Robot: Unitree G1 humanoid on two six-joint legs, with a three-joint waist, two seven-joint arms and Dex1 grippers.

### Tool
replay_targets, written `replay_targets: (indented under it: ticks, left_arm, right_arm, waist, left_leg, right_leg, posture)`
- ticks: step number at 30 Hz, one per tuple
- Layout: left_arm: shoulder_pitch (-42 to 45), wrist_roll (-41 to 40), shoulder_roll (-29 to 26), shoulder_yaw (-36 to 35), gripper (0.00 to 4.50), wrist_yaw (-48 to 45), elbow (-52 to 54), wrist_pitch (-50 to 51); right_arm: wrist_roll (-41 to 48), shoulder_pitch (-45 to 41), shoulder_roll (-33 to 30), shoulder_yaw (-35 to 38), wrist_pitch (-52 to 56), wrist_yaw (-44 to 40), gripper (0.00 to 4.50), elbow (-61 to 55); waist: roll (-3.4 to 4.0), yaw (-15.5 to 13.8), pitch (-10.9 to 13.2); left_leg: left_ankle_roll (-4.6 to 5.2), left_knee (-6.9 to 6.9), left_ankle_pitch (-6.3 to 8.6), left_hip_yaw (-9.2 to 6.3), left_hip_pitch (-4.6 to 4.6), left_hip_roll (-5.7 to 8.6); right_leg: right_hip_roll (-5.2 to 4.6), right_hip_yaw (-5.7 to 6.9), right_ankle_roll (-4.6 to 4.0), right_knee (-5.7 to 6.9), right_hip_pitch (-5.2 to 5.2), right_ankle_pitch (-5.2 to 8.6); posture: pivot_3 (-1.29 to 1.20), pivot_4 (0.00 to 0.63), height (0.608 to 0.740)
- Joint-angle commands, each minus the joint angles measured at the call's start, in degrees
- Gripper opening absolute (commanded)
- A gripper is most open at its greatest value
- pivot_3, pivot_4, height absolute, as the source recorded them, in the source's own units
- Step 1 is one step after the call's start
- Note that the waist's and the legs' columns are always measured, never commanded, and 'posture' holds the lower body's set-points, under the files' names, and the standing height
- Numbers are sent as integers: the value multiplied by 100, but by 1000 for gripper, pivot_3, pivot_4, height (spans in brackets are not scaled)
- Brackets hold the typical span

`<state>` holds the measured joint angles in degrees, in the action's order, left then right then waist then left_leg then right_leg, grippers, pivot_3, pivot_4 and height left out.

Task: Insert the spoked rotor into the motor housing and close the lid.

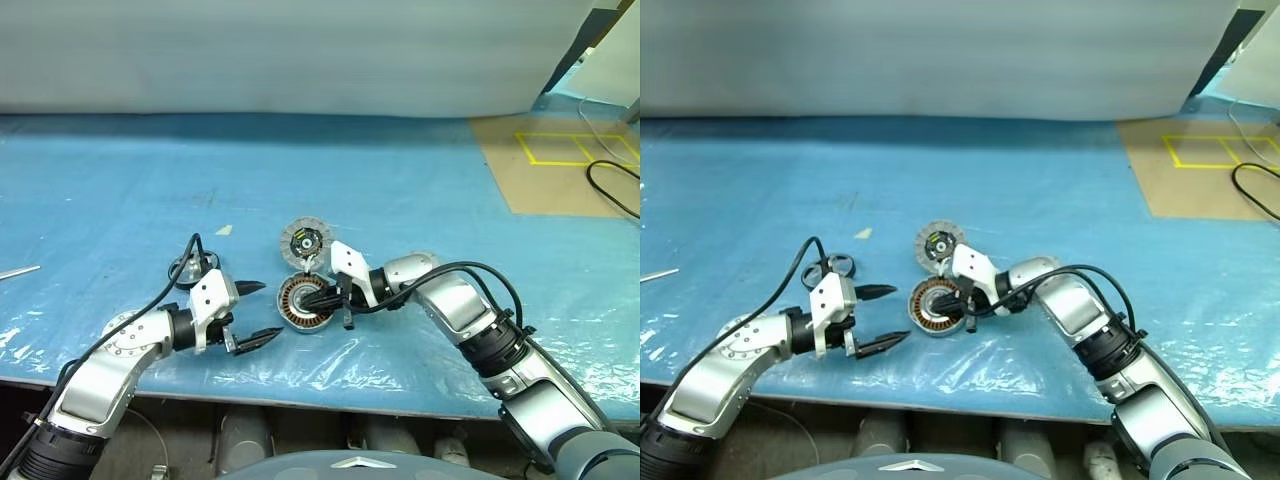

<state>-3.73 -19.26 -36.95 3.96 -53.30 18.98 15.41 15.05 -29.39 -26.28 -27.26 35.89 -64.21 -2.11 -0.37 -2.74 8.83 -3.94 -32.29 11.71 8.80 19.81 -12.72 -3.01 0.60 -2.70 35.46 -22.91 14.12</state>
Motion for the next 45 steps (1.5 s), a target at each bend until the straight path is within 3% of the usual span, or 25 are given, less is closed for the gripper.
replay_targets:
  ticks: [1, 10, 21, 25, 29, 34, 41, 45]
  left_arm:
    - [10, -69, -30, -93, 4500, -17, 172, -72]
    - [-19, -68, -23, -66, 4500, -22, 203, -77]
    - [-104, -78, -23, -63, 4500, 6, 284, -29]
    - [-142, -100, -12, -102, 4500, 35, 301, -10]
    - [-216, -253, 8, -332, 4500, 118, 387, 13]
    - [-317, -976, -4, -1076, 4500, 413, 851, 518]
    - [-471, -1379, -655, -2172, 4500, 479, 917, 1163]
    - [-13, -1459, -1614, -2514, 4500, -81, 303, 1545]
  right_arm:
    - [480, -99, 59, 474, 431, -84, 16, -30]
    - [616, -180, 368, 741, 595, 243, 16, -151]
    - [-865, 316, -51, -578, -451, 455, 16, 464]
    - [184, 229, 173, 216, 345, 235, 16, -33]
    - [1175, -147, 379, 1102, 1192, 210, 16, -331]
    - [1830, -325, 49, 1498, 1746, 43, 16, -1064]
    - [1679, -99, -274, 1350, 1599, 258, 16, -1300]
    - [1542, -101, -205, 1271, 1443, 422, 16, -1080]
  waist:
    - [0, 3, 0]
    - [0, 24, 1]
    - [1, 21, -2]
    - [1, 12, -1]
    - [1, 14, 1]
    - [1, 13, 2]
    - [0, 16, 5]
    - [-8, 11, 10]
  left_leg:
    - [0, -1, 0, 0, 7, 0]
    - [-4, 9, -1, 0, 27, -4]
    - [-4, 7, -1, 1, 4, -2]
    - [11, 5, 7, 2, -24, 0]
    - [5, 2, 2, 2, 6, 1]
    - [-4, 10, -2, 0, 30, -2]
    - [-14, 18, 4, -3, 29, -3]
    - [-12, 9, 3, -3, 24, -4]
  right_leg:
    - [0, 0, 0, 0, -6, 0]
    - [7, 4, -1, 1, -32, -1]
    - [3, 2, 0, -1, -2, 0]
    - [-1, -2, 2, -1, 23, 1]
    - [-1, -2, 0, 0, -9, 0]
    - [6, 3, 0, 1, -35, -2]
    - [12, 6, 1, -4, -35, -1]
    - [12, 4, 1, -1, -34, 1]
  posture:
    - [0, 150, 740]
    - [0, 150, 740]
    - [0, 150, 740]
    - [0, 150, 740]
    - [0, 150, 740]
    - [0, 150, 740]
    - [0, 150, 740]
    - [0, 150, 740]
